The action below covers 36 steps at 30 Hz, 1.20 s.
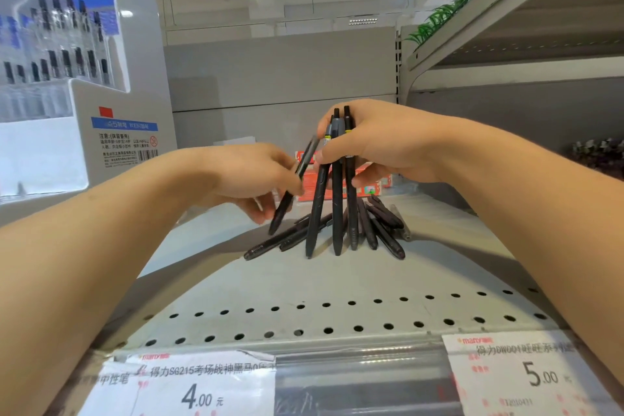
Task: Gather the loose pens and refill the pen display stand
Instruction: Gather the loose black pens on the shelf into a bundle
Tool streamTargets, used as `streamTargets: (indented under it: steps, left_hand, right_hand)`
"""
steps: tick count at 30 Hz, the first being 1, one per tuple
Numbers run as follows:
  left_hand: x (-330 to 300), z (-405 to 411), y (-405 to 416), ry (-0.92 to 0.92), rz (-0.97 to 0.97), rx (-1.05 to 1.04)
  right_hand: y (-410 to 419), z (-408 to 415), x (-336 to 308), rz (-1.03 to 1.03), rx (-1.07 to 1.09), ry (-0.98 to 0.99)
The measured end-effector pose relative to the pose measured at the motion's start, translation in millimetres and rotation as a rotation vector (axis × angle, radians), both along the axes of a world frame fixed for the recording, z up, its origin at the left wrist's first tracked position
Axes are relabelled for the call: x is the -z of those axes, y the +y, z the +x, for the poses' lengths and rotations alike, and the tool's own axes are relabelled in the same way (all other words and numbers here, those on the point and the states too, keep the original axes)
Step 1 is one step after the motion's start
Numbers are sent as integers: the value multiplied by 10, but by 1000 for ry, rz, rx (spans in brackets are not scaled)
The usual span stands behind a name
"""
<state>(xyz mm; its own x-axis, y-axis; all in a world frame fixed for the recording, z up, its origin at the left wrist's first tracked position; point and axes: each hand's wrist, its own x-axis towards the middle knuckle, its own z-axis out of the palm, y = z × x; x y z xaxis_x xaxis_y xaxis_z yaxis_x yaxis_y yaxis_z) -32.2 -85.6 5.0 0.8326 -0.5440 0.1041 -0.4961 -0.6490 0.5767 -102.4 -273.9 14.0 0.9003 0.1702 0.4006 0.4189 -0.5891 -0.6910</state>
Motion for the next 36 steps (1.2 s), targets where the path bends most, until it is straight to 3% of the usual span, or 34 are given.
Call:
streamTargets:
  steps: [4, 18, 20, 22, 25, 29, 33, 36]
  left_hand:
    - [-31, -138, 3, 35, -187, 186]
    - [-32, -266, -52, 68, -21, 286]
    - [-85, -203, 18, 117, -71, 229]
    - [-102, -89, 53, 50, -58, 109]
    - [-24, 57, 26, -203, 264, -66]
    - [115, 106, -78, -132, 508, -62]
    - [131, 120, -103, -108, 525, -71]
    - [102, 122, -100, -110, 371, -90]
  right_hand:
    - [23, 14, 9, 16, 11, -4]
    - [92, -44, 9, -92, -29, -106]
    - [88, -42, 9, -75, -56, -105]
    - [83, -22, 8, -47, -64, -109]
    - [81, 16, 23, 8, -96, -87]
    - [84, 43, 54, 93, -154, -41]
    - [85, 34, 67, 129, -200, 46]
    - [66, 23, 67, 137, -210, 87]
